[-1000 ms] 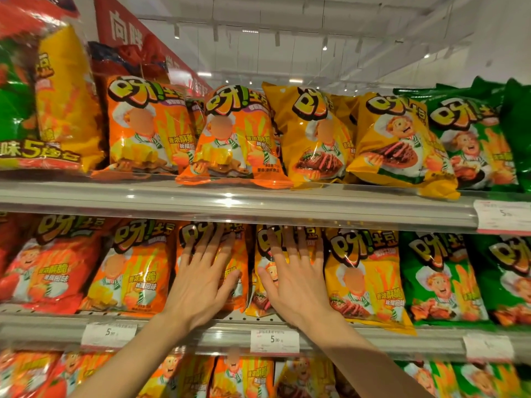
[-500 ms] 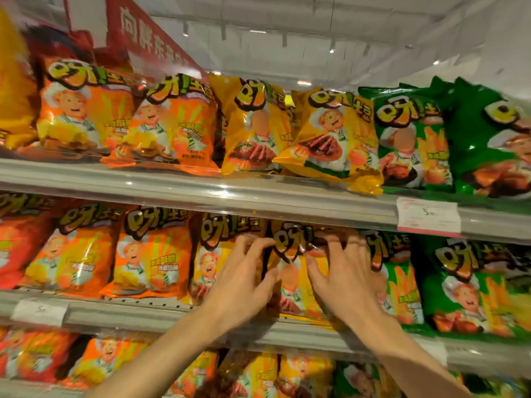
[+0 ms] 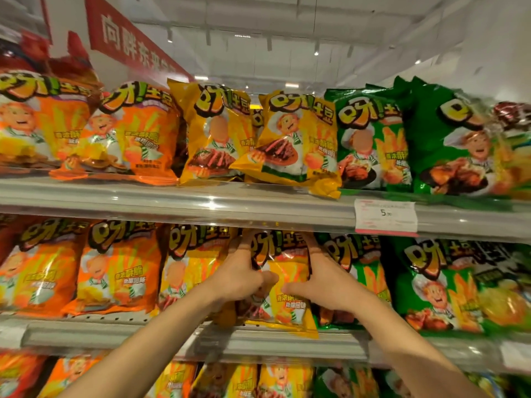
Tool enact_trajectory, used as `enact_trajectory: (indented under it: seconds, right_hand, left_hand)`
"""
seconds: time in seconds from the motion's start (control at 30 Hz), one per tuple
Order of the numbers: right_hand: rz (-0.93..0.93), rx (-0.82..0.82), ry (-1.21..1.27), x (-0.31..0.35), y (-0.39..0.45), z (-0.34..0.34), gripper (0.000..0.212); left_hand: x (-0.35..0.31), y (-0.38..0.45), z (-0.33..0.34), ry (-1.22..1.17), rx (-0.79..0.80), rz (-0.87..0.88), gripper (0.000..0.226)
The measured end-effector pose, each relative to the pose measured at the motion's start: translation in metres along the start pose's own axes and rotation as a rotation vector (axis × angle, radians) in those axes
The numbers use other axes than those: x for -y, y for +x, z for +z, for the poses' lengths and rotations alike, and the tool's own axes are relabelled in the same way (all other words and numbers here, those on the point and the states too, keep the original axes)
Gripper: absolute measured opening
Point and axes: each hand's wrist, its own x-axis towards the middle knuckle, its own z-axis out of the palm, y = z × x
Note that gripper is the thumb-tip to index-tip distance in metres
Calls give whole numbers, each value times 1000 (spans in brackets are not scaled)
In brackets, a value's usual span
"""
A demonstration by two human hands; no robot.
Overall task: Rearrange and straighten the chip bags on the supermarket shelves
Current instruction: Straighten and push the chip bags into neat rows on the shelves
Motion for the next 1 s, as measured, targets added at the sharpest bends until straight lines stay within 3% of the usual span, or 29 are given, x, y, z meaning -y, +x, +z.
enact_trajectory:
  seconds: [0.23, 0.43, 0.57, 0.8, 0.9, 1.0]
  right_hand:
    - [-74, -28, 127, 4, -10, -8, 57]
    - [-110, -56, 142, 2, -18, -9, 92]
    - [-78, -36, 146, 2, -18, -9, 89]
    - [-41, -13, 82, -1, -12, -4, 102]
    - [9, -29, -22, 1, -12, -1, 97]
    - [20, -130, -141, 10, -19, -8, 78]
  left_hand:
    - [1, -3, 1, 94, -28, 57, 54]
    - [3, 0, 0, 106, 19, 55, 73]
    - [3, 2, -1, 151, 9, 40, 74]
    - [3, -2, -2, 180, 22, 45, 71]
    - [2, -12, -1, 272, 0, 144, 60]
    - [12, -24, -5, 376, -136, 317, 62]
